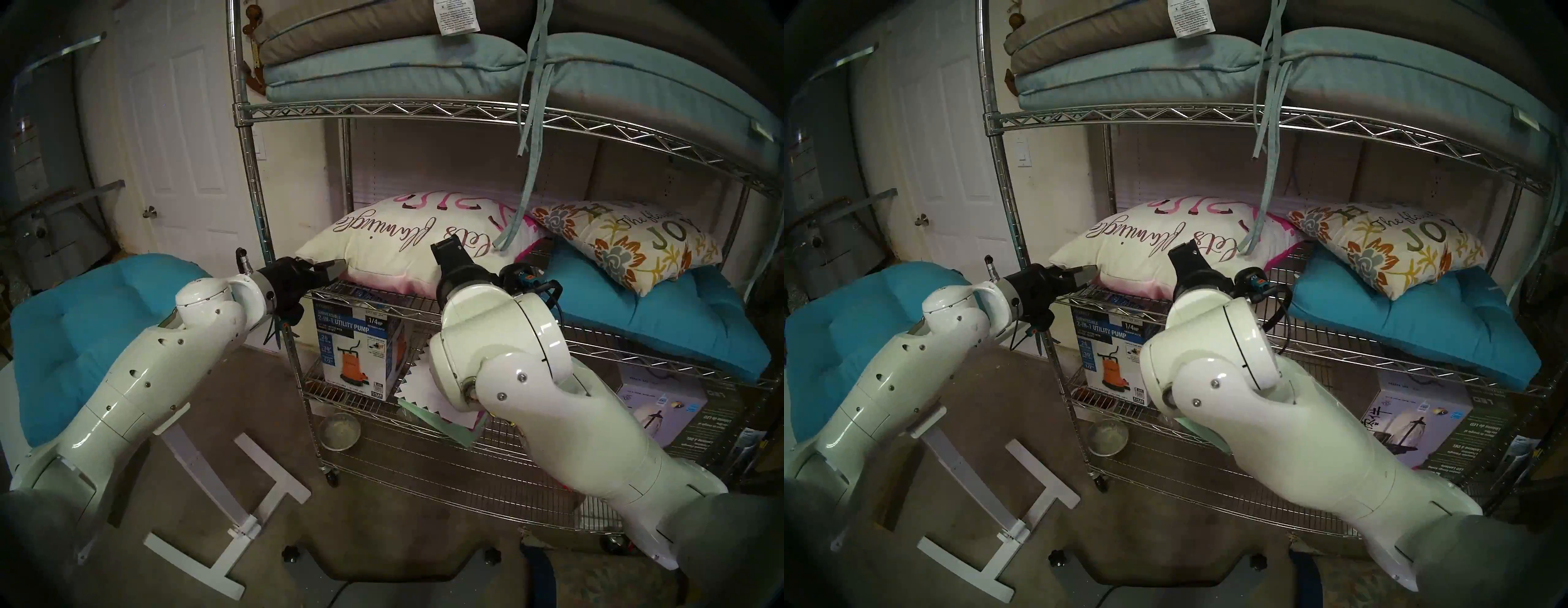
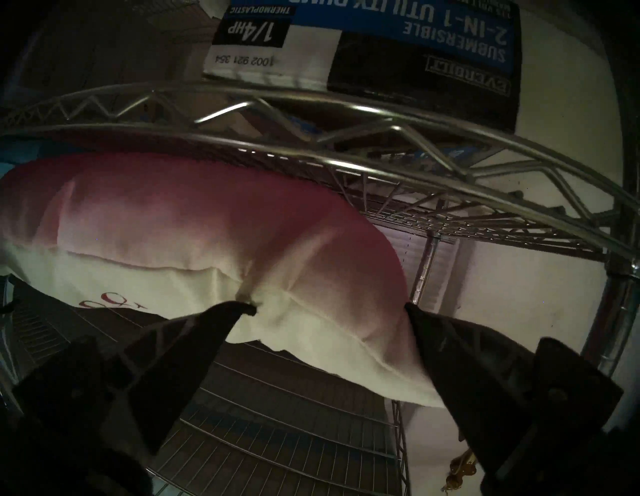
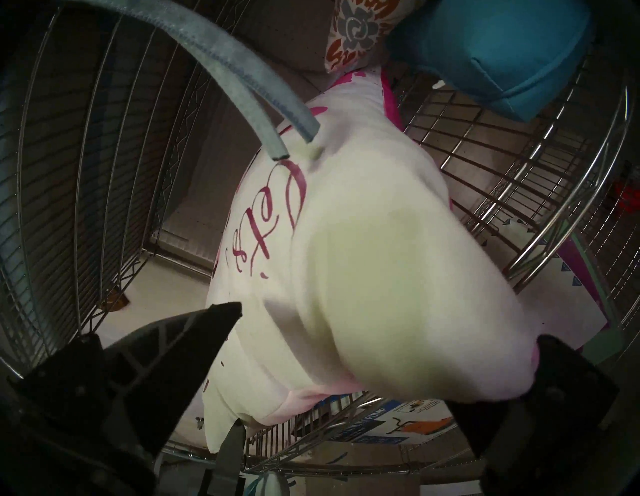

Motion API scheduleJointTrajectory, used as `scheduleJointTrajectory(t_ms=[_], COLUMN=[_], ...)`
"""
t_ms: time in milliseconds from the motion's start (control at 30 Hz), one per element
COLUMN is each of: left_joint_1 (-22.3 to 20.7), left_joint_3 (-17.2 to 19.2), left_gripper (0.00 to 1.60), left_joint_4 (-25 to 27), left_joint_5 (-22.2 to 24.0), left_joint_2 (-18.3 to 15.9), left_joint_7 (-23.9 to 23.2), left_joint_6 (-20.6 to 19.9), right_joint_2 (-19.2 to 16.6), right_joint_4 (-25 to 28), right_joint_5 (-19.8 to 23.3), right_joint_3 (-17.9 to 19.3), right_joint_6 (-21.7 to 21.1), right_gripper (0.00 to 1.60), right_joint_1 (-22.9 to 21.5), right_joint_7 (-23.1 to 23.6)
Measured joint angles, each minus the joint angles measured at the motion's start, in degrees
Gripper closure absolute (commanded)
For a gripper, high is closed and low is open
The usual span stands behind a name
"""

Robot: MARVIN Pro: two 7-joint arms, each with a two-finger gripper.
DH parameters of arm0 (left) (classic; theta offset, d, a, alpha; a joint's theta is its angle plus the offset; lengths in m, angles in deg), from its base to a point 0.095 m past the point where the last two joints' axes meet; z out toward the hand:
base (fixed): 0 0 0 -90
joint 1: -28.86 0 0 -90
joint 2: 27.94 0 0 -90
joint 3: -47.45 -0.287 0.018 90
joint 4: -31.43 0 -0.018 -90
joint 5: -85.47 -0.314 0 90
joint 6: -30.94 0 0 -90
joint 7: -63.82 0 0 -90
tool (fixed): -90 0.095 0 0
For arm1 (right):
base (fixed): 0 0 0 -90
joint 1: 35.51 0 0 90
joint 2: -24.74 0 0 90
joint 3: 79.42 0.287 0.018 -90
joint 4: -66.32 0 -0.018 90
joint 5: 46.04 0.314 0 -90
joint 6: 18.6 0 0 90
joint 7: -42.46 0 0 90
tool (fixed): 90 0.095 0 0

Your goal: Put cushion on the shelf

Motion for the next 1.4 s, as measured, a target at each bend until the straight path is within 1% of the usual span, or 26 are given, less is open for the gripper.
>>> scheduleJointTrajectory(t_ms=[33, 67, 100, 267, 567, 600, 633, 667, 700, 733, 933, 1167, 1400], left_joint_1=[0.22, 0.39, 0.56, 1.06, 1.02, 1.02, 1.03, 1.03, 1.04, 1.05, 1.19, 1.74, 2.24], left_joint_3=[0.1, 0.19, 0.29, 1.13, 1.88, 1.9, 1.93, 1.94, 1.96, 1.97, 1.96, 2.04, 2.92], left_gripper=[0.83, 0.83, 1.6, 1.6, 1.6, 1.13, 0.82, 0.82, 0.03, 0.0, 0.0, 0.0, 0.0], left_joint_4=[0.15, 0.26, 0.36, 0.67, 1.26, 1.4, 1.66, 1.85, 2.05, 2.2, 3.58, 4.9, 5.72], left_joint_5=[0.09, 0.22, 0.34, 1.7, 3.96, 4.07, 4.23, 4.28, 4.34, 4.36, 4.25, 3.03, 2.81], left_joint_2=[-0.14, -0.23, -0.32, -0.6, 0.33, 0.37, 0.43, 0.47, 0.5, 0.53, 0.73, 0.79, 1.12], left_joint_7=[-0.12, -0.19, -0.27, -0.41, -3.17, -3.43, -3.91, -4.32, -4.72, -5.02, -7.9, -11.78, -15.65], left_joint_6=[0.0, 0.0, 0.01, 0.18, 0.93, 1.09, 1.38, 1.54, 1.7, 1.81, 2.08, 1.59, 1.38], right_joint_2=[0.09, 0.16, 0.23, 0.49, 0.83, 0.85, 0.88, 0.89, 0.91, 0.93, 1.1, 1.23, 1.41], right_joint_4=[-0.05, -0.1, -0.15, -0.28, -0.28, -0.28, -0.27, -0.27, -0.27, -0.26, -0.2, -0.14, -0.06], right_joint_5=[-0.03, -0.07, -0.11, -0.36, -0.69, -0.71, -0.77, -0.81, -0.85, -0.87, -0.98, -0.99, -1.01], right_joint_3=[0.0, 0.0, 0.0, 0.04, 0.15, 0.16, 0.17, 0.18, 0.19, 0.2, 0.2, 0.28, 0.32], right_joint_6=[-0.04, -0.07, -0.1, -0.22, -0.13, -0.1, -0.04, 0.0, 0.03, 0.06, 0.27, 0.4, 0.56], right_gripper=[0.0, 0.0, 0.0, 0.0, 0.0, 0.0, 0.0, 0.0, 0.0, 0.0, 0.0, 0.0, 0.0], right_joint_1=[0.0, 0.0, 0.0, 0.02, 0.21, 0.24, 0.3, 0.34, 0.37, 0.4, 0.64, 0.95, 1.26], right_joint_7=[-0.05, -0.08, -0.12, -0.25, -0.27, -0.26, -0.22, -0.2, -0.17, -0.14, 0.03, 0.17, 0.32])
